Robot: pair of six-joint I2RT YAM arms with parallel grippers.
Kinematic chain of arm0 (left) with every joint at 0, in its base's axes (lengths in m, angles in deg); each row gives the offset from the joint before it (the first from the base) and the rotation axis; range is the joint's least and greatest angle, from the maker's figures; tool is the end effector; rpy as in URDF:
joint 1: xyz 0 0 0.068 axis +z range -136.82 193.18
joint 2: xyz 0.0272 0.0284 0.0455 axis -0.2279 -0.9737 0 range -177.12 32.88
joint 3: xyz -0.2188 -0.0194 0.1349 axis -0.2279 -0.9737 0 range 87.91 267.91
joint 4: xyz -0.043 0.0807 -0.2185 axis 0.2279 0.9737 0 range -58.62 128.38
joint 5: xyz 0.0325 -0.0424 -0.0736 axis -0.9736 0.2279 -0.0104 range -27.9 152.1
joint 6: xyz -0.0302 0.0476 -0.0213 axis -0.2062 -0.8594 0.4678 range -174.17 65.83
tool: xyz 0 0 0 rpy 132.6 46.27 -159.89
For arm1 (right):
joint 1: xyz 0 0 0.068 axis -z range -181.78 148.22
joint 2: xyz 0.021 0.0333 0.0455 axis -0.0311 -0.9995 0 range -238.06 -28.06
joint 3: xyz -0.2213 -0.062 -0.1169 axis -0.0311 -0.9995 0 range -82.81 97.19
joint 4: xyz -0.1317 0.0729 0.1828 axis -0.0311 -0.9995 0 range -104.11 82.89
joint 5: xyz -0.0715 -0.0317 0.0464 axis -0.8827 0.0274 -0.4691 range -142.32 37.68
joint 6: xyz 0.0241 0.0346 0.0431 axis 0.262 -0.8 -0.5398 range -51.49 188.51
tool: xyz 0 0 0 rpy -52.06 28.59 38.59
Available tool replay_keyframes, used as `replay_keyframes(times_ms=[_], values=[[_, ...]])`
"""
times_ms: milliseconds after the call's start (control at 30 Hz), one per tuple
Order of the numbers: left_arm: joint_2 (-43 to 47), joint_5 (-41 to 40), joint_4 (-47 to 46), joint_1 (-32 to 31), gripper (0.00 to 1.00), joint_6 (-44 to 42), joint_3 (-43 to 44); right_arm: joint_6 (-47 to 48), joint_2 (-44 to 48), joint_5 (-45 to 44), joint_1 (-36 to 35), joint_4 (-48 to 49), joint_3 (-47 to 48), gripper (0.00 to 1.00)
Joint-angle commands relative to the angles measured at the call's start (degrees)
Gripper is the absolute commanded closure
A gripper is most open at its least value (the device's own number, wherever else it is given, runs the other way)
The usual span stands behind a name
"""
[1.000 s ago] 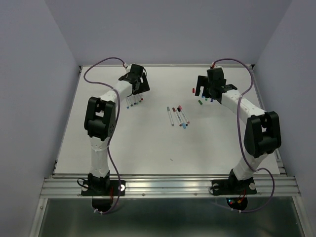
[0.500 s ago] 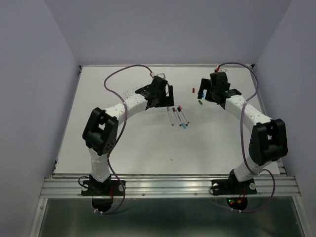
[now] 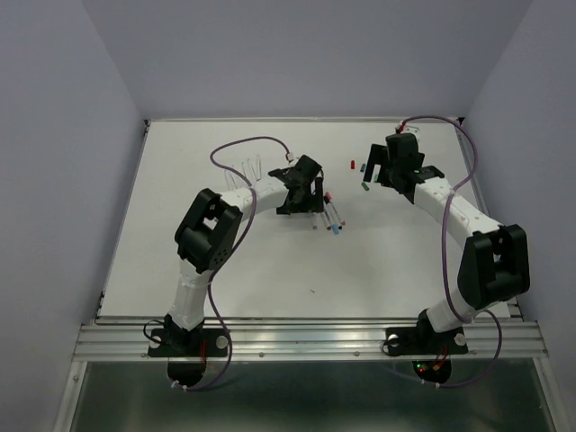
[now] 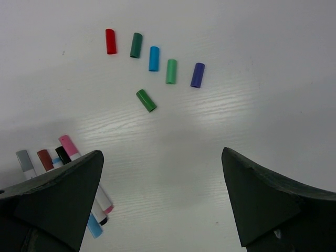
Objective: Open the pen caps
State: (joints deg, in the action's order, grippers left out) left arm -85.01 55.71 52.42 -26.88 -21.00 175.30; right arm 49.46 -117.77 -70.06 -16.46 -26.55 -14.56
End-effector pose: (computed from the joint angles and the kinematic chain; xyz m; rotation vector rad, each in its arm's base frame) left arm 0.3314 -0.2721 0.1813 0.1018 2.5066 -0.4095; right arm 0.3247 0.0709 0.2615 0.2450 2.2311 -0.0378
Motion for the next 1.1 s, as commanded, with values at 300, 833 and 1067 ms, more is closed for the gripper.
replay_keyframes(times_ms=[300,833,1067], values=[[-7.53,-9.25,11.74,-2.31,0.3,3.13,11.39,0.06,2.35,-2.83,-0.18,2.39,-1.1,0.0],[-8.86,-8.2,12.81,-2.66,0.73,1.99,9.47,0.24,3.49,-4.5,-0.18,3.71,-2.24,0.0],[-5.43,-7.84,8.76,-2.4,1.0,-0.82,6.12,-0.02,3.93,-4.33,-0.18,3.62,-2.24,0.0]])
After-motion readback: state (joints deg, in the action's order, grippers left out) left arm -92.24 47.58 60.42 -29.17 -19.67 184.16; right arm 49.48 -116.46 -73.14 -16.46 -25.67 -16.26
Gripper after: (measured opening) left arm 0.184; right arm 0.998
